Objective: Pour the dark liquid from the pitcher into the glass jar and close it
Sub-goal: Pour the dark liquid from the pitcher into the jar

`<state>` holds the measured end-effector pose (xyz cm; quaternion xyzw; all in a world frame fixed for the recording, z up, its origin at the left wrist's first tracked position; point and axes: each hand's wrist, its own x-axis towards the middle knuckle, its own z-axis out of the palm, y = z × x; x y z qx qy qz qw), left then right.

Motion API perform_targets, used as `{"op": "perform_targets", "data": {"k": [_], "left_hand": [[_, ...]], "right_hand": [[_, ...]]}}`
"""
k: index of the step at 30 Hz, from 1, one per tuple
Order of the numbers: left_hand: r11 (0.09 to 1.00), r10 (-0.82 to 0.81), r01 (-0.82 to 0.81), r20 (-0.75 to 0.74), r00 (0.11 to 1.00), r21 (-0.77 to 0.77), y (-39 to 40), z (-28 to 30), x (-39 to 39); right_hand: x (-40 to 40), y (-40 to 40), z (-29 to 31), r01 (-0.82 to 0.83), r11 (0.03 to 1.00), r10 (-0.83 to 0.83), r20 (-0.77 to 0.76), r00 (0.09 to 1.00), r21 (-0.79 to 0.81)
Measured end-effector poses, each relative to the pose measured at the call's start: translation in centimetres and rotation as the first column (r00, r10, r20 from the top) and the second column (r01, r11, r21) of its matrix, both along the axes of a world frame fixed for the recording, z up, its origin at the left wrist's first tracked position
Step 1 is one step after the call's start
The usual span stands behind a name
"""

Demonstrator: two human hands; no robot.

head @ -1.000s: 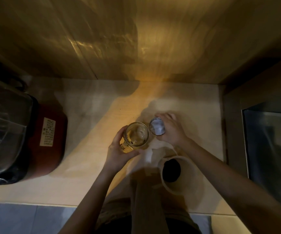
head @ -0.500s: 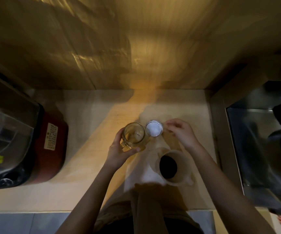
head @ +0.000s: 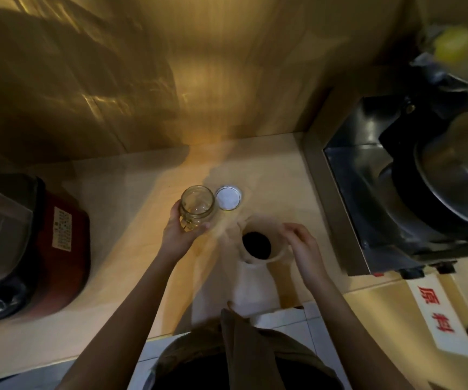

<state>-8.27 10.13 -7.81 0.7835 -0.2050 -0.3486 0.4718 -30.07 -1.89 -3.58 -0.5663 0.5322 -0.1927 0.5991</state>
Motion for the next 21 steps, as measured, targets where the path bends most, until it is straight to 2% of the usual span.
{"op": "perform_targets", "data": {"k": [7, 13, 17, 21], "left_hand": [[0.997, -0.039, 0.039, 0.005, 0.999, 0.071, -0.2, 0.4, -0.1], [0.988, 0.005, -0.011, 0.041, 0.999, 0.151, 0.3, 0.7, -0.4], [0.984, 0.120, -0.139, 0.166, 0.979, 0.110, 0.8, 0.7, -1.5], [0.922, 0.370, -0.385, 0.197, 0.908, 0.044, 1.7, 0.9, -1.5]], "right_hand": [[-2.0, 2.3, -1.8, -0.014, 0.999, 0.018, -0.069, 0.997, 0.052], [-1.2, 2.9, -1.4, -0.003, 0.998, 0.005, -0.045, 0.999, 0.059], [-0.5, 2.7, -1.3, 0.026, 0.999, -0.026, 0.000, 1.000, 0.033], [0.7, 2.1, -0.5, 0.086, 0.996, -0.086, 0.070, 0.994, -0.002]]}}
